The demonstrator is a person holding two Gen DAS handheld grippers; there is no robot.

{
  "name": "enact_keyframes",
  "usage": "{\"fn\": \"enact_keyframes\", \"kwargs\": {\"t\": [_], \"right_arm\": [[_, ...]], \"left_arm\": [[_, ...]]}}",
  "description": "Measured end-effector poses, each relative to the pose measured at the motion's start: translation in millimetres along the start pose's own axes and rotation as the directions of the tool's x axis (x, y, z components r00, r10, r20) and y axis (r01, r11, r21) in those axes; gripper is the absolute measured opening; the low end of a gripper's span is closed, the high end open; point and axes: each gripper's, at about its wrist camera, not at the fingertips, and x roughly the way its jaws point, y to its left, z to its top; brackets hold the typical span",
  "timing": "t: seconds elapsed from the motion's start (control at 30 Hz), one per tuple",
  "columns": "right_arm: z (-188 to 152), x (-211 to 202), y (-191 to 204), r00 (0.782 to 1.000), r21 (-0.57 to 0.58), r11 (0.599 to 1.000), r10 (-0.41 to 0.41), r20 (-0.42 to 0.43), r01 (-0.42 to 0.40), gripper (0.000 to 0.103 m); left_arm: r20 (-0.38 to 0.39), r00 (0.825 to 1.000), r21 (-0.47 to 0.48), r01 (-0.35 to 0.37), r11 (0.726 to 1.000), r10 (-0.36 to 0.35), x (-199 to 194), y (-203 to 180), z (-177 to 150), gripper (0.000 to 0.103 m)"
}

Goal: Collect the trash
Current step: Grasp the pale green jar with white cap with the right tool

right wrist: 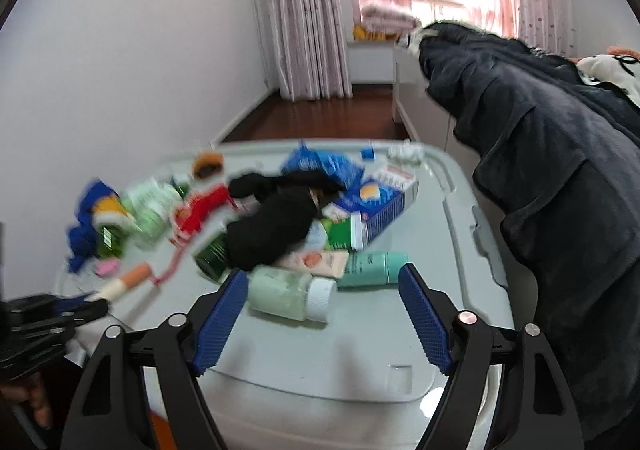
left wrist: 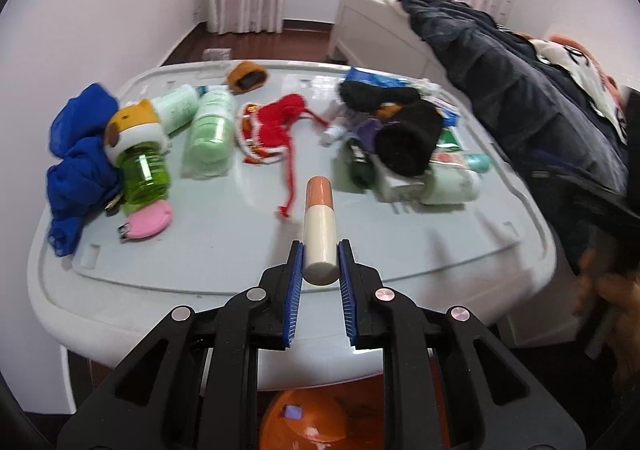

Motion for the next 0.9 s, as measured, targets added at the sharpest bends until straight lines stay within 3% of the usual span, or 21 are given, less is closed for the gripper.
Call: {"fn": "enact_keyframes", "kwargs": {"t": [0.27, 0.53, 0.73, 0.9], "right_arm": [[-6.9, 64.6, 35.2, 0.991, -0.058, 0.998, -0.023, -0.130, 0.016, 0.073], [-1.7, 72.8, 39.4, 0.989, -0.043, 0.997, -0.070, -0.130, 0.065, 0.068], [-6.4, 38.8, 48.2, 0.994, -0.081, 0.996, -0.041, -0.099, 0.033, 0.068], [-22.0, -11.4, 62.3, 0.994, -0.088, 0.995, 0.042, -0.102, -0.051, 0.068]], "left_arm": [[0.014, 0.999, 0.046, 0.041, 0.998, -0.042, -1.0, -5.5, -4.8, 0.017], [0.007, 0.999, 0.050, 0.039, 0.998, -0.039, -2.1, -0.9, -10.6, 0.017], [0.011, 0.998, 0.076, 0.055, 0.996, -0.056, -13.4, -9.3, -10.7, 0.018], [-0.060, 0.991, 0.111, 0.125, 0.986, -0.119, -28.8, -22.0, -26.5, 0.018]]}}
